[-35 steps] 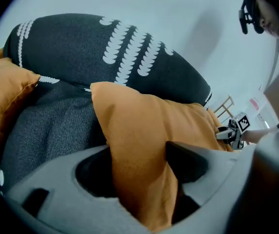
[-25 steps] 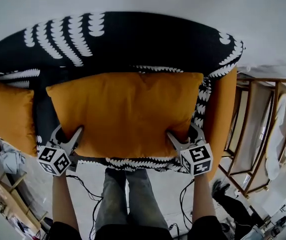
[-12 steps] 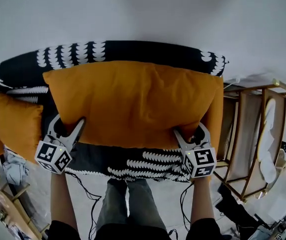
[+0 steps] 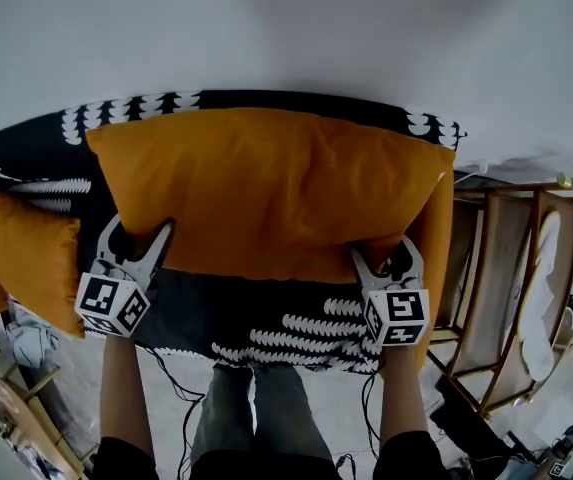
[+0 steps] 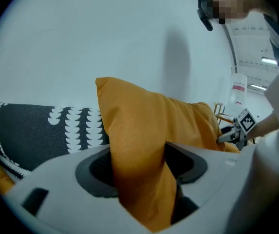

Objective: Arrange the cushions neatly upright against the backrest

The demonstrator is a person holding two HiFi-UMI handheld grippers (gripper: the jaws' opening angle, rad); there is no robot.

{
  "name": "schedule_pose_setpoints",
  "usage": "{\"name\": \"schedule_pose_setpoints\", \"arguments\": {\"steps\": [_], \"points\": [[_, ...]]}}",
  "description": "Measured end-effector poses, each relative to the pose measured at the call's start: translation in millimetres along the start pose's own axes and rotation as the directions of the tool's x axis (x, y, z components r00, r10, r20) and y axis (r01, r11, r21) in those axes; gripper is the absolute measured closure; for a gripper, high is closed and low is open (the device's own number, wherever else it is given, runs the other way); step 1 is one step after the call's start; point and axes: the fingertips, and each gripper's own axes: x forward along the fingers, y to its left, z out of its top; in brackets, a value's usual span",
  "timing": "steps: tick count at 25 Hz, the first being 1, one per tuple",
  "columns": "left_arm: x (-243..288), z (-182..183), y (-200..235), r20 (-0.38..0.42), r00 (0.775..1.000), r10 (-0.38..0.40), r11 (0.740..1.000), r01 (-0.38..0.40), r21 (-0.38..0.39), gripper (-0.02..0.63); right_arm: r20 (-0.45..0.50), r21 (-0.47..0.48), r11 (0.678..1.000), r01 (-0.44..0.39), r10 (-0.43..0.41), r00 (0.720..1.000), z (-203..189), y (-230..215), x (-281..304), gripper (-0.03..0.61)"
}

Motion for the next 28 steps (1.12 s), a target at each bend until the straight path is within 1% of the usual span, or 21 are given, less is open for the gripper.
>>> {"name": "schedule_pose_setpoints", "arguments": {"steps": [4, 6, 10, 12, 15, 19, 23, 25, 27, 28], "points": [[20.5, -28.9, 3.2, -0.047, 0.999, 0.027, 0.999, -0.028, -0.020, 0.311, -0.061, 0.023, 1.000, -0.012, 0.013, 0.998, -27.0, -12.4, 19.3, 0.235], [21.7, -35.6, 5.4, -0.045, 0.999, 0.027, 0.999, -0.028, -0.033, 0.300, -0.064, 0.037, 0.999, -0.017, 0.019, 0.998, -34.3, -17.4, 21.1, 0.216], [21.0, -31.9, 11.7, -0.033, 0.999, 0.037, 0.998, -0.039, -0.046, 0.261, -0.049, 0.044, 0.999, -0.015, 0.017, 0.999, -34.2, -25.7, 17.4, 0.198], [14.9, -28.3, 12.9, -0.023, 0.999, 0.046, 0.997, -0.048, -0.056, 0.259, -0.039, 0.054, 0.999, 0.004, -0.001, 0.999, -31.9, -28.6, 8.3, 0.198], [-3.6, -22.7, 14.4, 0.004, 0.998, 0.061, 0.994, -0.061, -0.091, 0.259, -0.010, 0.073, 0.997, 0.018, -0.017, 1.000, -24.0, -25.9, -10.5, 0.201], [-34.3, -19.1, 12.0, 0.009, 0.998, 0.069, 0.994, -0.068, -0.087, 0.270, -0.006, 0.072, 0.997, 0.030, -0.030, 1.000, -22.1, -9.5, -35.4, 0.213], [-64.7, -9.5, 0.3, 0.031, 0.997, 0.076, 0.993, -0.073, -0.087, 0.306, 0.021, 0.097, 0.993, 0.071, -0.074, 0.997, -16.2, 3.5, -67.8, 0.276], [-81.4, -7.2, -5.2, 0.042, 0.996, 0.084, 0.993, -0.080, -0.090, 0.340, 0.032, 0.106, 0.990, 0.093, -0.097, 0.995, -13.9, 12.6, -84.9, 0.357], [-99.9, -6.6, -6.4, 0.057, 0.993, 0.103, 0.991, -0.098, -0.092, 0.379, 0.045, 0.093, 0.989, 0.113, -0.118, 0.992, -9.4, 25.1, -97.7, 0.395], [-109.4, -6.7, -6.7, 0.066, 0.991, 0.114, 0.990, -0.108, -0.092, 0.409, 0.050, 0.080, 0.989, 0.127, -0.131, 0.990, -6.5, 31.0, -102.2, 0.440]]}}
